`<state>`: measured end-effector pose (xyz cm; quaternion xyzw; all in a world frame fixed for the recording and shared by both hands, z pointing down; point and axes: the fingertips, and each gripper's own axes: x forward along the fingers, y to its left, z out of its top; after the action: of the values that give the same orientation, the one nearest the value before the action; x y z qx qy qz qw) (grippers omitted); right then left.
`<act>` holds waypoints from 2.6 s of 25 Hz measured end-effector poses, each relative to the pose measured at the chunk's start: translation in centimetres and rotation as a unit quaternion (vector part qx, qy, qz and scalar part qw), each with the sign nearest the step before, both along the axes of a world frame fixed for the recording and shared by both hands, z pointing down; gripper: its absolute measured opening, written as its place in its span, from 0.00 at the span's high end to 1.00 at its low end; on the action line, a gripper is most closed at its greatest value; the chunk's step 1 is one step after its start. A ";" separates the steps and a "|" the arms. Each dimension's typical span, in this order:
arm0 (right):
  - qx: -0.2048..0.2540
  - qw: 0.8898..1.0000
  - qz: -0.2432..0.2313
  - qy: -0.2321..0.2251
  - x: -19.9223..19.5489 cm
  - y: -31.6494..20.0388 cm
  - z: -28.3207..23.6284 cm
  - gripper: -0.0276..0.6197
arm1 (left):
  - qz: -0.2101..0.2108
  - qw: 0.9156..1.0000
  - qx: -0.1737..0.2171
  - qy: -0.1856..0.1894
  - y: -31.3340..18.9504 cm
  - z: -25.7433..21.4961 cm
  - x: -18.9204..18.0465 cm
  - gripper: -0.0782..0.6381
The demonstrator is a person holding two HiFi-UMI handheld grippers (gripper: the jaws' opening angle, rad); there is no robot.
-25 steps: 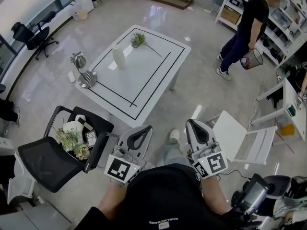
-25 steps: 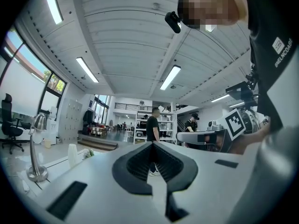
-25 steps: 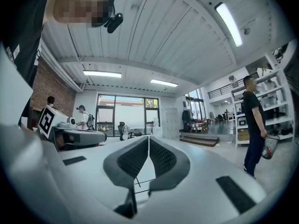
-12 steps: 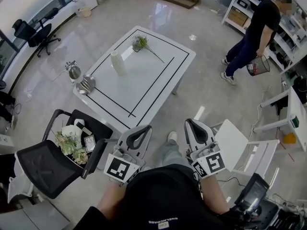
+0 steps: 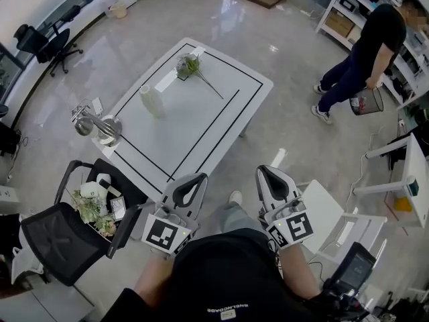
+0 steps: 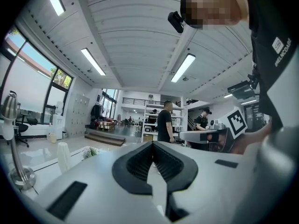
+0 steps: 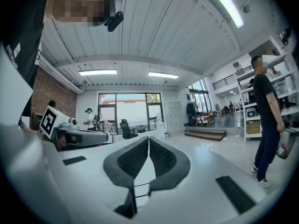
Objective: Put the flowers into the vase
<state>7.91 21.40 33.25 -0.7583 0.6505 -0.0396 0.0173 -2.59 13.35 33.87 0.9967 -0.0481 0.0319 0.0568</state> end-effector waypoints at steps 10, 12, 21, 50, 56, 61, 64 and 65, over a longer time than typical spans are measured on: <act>-0.010 0.999 -0.052 -0.008 9.2 -4.4 0.4 0.93 | -0.048 0.999 -0.008 -0.018 -3.9 0.3 9.3 0.88; -0.011 0.998 -0.066 -0.013 10.7 -5.3 0.7 0.93 | -0.055 0.998 -0.004 -0.017 -4.6 0.4 10.9 0.88; -0.021 0.992 -0.117 -0.031 15.4 -8.4 1.4 0.93 | -0.110 0.993 -0.003 -0.037 -7.5 0.3 15.2 0.88; -0.067 0.981 -0.180 -0.013 13.5 -24.3 2.8 0.93 | -0.276 0.960 -0.022 -0.035 -20.8 2.2 5.8 0.88; -0.112 0.977 -0.180 -0.025 14.9 -27.9 5.4 0.93 | -0.319 0.947 -0.022 -0.039 -24.3 3.1 5.0 0.87; -0.147 0.970 -0.191 -0.023 15.7 -31.3 7.9 0.93 | -0.348 0.935 -0.020 -0.063 -27.2 4.8 4.4 0.78; -0.155 0.967 -0.201 -0.026 15.8 -33.3 8.9 0.93 | -0.362 0.928 -0.012 -0.086 -28.9 6.1 3.9 0.73; -0.158 0.966 -0.202 -0.026 16.0 -33.9 9.1 0.93 | -0.367 0.925 -0.012 -0.092 -29.4 6.5 3.8 0.71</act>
<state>23.88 -12.50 42.38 -0.6027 0.7752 -0.1641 -0.0941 1.18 -16.07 40.40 0.9012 -0.4154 0.1013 0.0713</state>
